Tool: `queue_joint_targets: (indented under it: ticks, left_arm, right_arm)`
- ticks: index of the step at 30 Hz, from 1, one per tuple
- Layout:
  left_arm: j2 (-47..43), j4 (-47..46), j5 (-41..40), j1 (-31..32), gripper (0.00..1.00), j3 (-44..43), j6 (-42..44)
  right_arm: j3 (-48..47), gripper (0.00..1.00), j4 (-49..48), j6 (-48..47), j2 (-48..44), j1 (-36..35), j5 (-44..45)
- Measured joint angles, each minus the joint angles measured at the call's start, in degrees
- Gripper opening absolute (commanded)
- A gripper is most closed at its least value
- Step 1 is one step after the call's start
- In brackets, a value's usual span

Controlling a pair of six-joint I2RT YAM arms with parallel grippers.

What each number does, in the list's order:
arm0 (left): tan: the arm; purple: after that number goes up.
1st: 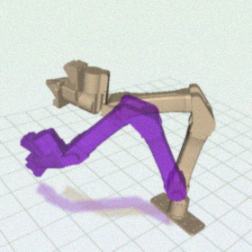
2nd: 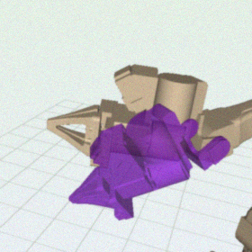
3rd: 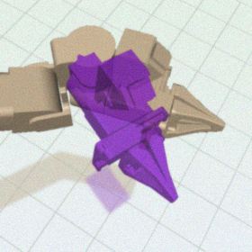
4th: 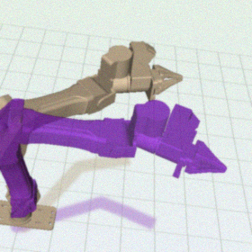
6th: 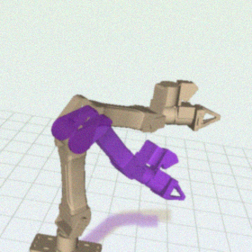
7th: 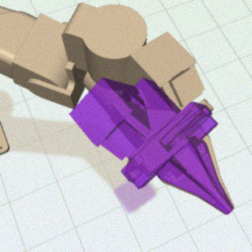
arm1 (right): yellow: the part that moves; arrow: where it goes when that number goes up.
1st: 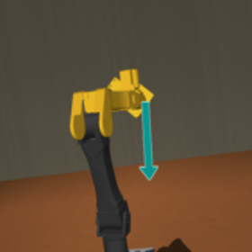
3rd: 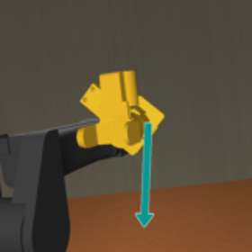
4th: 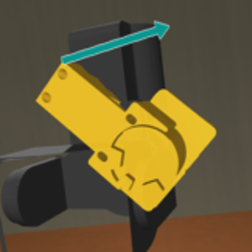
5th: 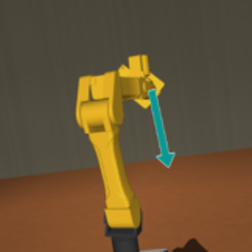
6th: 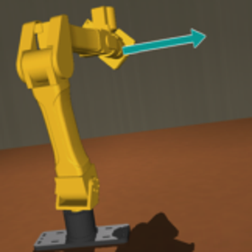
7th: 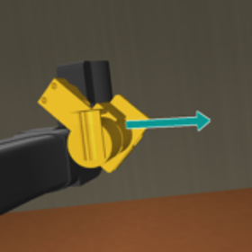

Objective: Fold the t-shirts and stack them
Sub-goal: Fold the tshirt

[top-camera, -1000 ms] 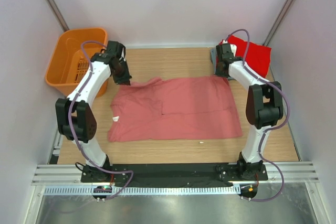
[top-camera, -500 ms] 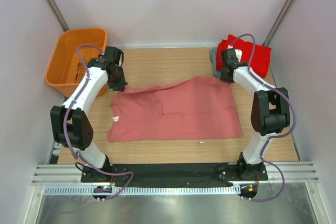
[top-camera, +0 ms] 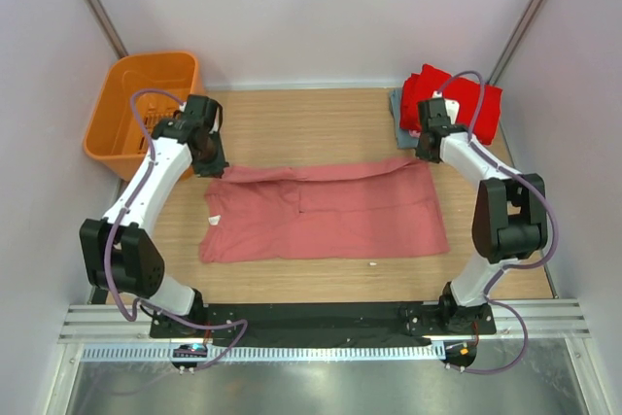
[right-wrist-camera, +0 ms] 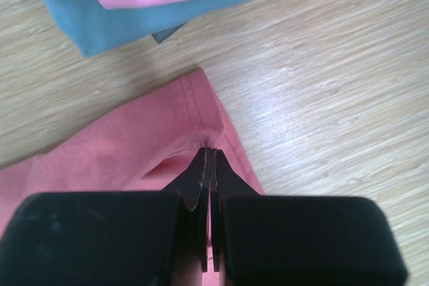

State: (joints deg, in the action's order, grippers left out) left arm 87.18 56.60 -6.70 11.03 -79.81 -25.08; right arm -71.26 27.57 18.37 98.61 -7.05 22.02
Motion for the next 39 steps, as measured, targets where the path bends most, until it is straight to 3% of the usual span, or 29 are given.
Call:
queue_joint_targets:
  ticks: [32, 34, 35, 36, 37, 38, 39]
  left_arm:
    - [-10.38, 4.35, -3.89, -1.03, 0.0, 7.19, -0.04]
    - [-10.99, 4.59, -3.89, -1.01, 0.0, 7.85, -0.13]
    - [-11.28, 4.79, -3.91, -1.03, 0.01, 8.26, -0.2]
    - [-11.47, 5.09, -3.93, -1.03, 0.03, 8.63, -0.28]
    - [-11.63, 5.38, -4.09, -1.03, 0.25, 9.07, -0.42]
    - [-11.8, 5.88, -4.33, -1.03, 0.44, 9.51, -0.44]
    - [-11.96, 6.38, -4.42, -1.03, 0.58, 9.86, -0.39]
  right_arm:
    - [13.88, 0.04, 0.74, 4.33, -13.18, 0.04, -0.28]
    - [14.51, 0.11, 0.74, 4.81, -13.4, 0.04, -0.11]
    - [14.78, 0.36, 0.87, 5.18, -13.42, 0.04, 0.07]
    - [15.13, 0.52, 1.01, 6.1, -13.42, 0.04, 0.42]
    - [15.47, 0.65, 1.2, 6.62, -13.42, 0.04, 1.11]
    - [15.87, 0.87, 1.46, 7.21, -13.42, 0.07, 1.77]
    - [16.17, 0.94, 1.77, 8.02, -13.42, 0.15, 2.4]
